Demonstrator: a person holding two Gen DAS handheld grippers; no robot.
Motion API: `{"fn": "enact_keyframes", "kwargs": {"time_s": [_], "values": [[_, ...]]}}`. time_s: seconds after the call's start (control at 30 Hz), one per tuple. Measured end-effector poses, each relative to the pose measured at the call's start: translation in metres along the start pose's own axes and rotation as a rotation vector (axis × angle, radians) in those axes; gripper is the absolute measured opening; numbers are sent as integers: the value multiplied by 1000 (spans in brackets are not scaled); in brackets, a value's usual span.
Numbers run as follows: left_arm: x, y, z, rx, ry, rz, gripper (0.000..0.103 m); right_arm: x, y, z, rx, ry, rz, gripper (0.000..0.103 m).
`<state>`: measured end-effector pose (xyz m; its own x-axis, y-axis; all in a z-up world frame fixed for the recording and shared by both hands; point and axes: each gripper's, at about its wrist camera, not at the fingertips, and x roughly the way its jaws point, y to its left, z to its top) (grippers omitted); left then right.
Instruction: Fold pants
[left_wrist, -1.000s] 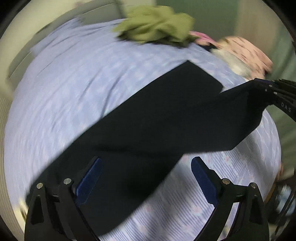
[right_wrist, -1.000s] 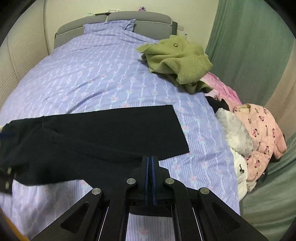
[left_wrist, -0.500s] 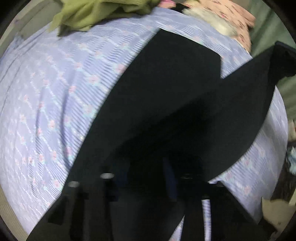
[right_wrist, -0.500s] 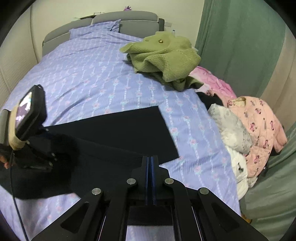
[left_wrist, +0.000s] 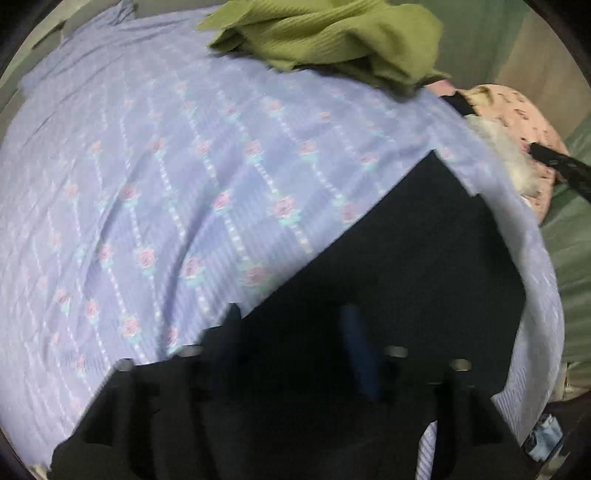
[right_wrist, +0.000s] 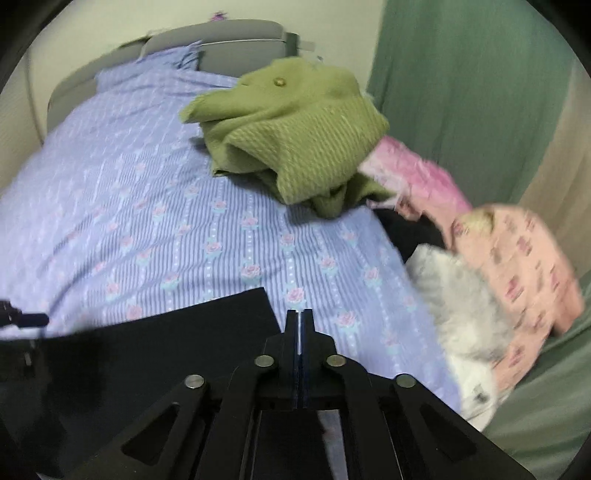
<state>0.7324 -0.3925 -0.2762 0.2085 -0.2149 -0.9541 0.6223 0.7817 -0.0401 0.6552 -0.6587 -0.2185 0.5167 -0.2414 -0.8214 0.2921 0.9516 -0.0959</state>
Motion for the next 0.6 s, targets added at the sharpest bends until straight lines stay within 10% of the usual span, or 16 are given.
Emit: {"fn": "enact_keyframes", "kwargs": {"time_s": [0.1,0.6], "values": [[3,-13,-1,75,1,0,66,10,-9,-15,26,16,50,51],[67,-22,-9,111,138,-55,74,102,-13,-62,-27,222,168,51]]}}
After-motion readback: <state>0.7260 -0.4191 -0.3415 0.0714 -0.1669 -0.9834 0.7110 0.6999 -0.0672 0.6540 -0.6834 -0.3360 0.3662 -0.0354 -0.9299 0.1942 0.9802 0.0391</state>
